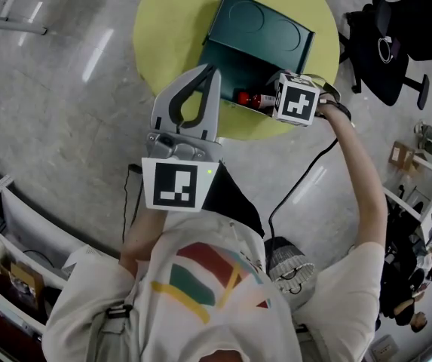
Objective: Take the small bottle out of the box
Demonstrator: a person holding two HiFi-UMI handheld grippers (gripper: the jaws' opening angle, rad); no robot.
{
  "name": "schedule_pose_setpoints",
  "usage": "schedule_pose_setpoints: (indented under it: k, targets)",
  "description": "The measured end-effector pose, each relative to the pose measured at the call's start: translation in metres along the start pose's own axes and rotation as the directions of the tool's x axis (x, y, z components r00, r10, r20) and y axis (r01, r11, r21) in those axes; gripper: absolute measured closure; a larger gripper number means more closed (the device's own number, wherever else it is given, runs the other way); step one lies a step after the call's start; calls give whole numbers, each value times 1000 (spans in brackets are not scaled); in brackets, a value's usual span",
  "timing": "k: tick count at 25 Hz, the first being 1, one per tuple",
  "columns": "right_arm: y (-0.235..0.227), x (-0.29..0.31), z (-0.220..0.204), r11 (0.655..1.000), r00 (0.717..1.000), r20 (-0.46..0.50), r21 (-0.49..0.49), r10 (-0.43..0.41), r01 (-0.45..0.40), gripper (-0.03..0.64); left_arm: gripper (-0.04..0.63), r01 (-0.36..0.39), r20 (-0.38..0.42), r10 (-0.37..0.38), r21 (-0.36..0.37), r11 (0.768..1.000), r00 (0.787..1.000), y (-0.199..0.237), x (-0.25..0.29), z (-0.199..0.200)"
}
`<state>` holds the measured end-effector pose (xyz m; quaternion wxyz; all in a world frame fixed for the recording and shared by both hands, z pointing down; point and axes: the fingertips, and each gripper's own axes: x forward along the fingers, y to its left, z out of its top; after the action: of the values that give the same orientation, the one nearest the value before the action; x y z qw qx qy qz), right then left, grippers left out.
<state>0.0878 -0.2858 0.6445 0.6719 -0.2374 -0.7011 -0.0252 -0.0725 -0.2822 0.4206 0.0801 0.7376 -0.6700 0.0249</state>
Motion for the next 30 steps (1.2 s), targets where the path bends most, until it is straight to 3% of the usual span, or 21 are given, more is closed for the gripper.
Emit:
schedule_pose_setpoints:
  k: [14,30]
  targets:
    - [-4,12,4,995,992,-110,-87,-56,47,419,580,16,-9,-16,-24,1000,1000,1,4,-6]
    - [-6,16,4,996,985,-170,-90,-15,0,414,580,16,5,-16,-64,998,1000,5,11,-5]
